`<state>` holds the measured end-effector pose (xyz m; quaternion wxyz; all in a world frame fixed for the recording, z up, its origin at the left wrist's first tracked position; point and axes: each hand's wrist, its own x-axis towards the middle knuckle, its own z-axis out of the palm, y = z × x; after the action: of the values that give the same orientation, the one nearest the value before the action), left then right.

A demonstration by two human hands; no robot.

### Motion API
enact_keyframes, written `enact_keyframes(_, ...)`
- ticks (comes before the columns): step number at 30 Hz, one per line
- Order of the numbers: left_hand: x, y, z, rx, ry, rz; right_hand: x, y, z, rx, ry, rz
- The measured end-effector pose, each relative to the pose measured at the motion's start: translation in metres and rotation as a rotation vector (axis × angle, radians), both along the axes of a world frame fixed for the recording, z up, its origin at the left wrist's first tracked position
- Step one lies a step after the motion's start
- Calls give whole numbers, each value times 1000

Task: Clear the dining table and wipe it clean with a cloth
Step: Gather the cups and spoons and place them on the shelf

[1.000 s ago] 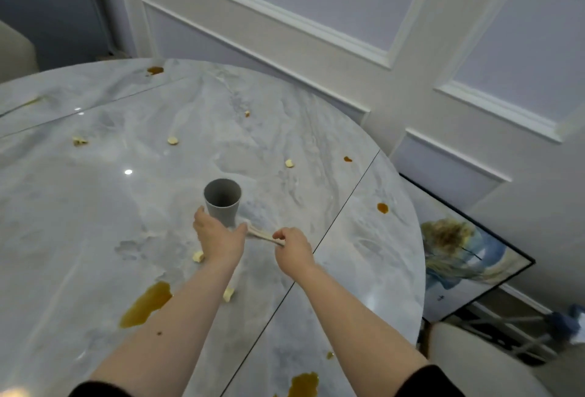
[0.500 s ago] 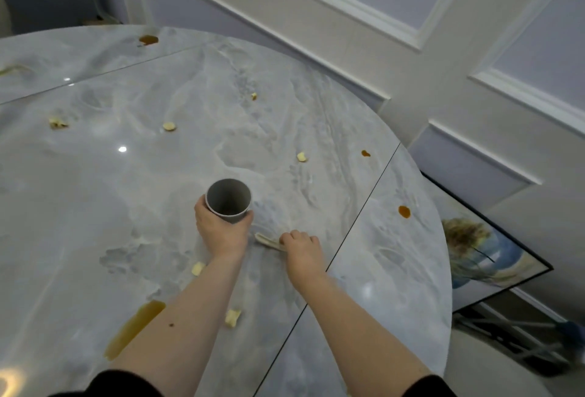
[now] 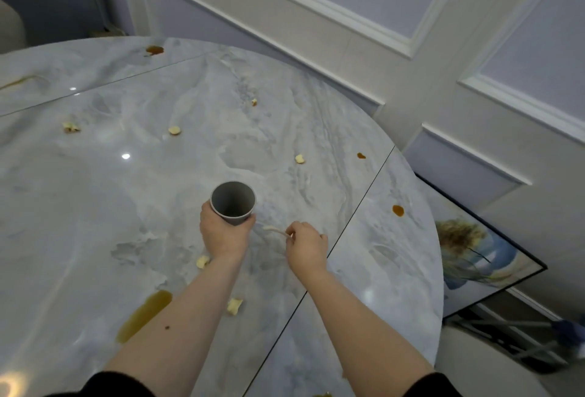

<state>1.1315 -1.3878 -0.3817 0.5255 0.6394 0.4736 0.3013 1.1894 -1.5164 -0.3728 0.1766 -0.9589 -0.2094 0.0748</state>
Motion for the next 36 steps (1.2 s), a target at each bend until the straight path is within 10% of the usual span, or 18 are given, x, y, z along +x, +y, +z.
enact_keyframes(14, -81, -74, 68, 16, -39, 108, -84, -15, 134, 994, 1, 164)
enact_keyframes(36, -375, -47, 139, 55, -196, 472, -332, 42, 189, 850, 431, 717)
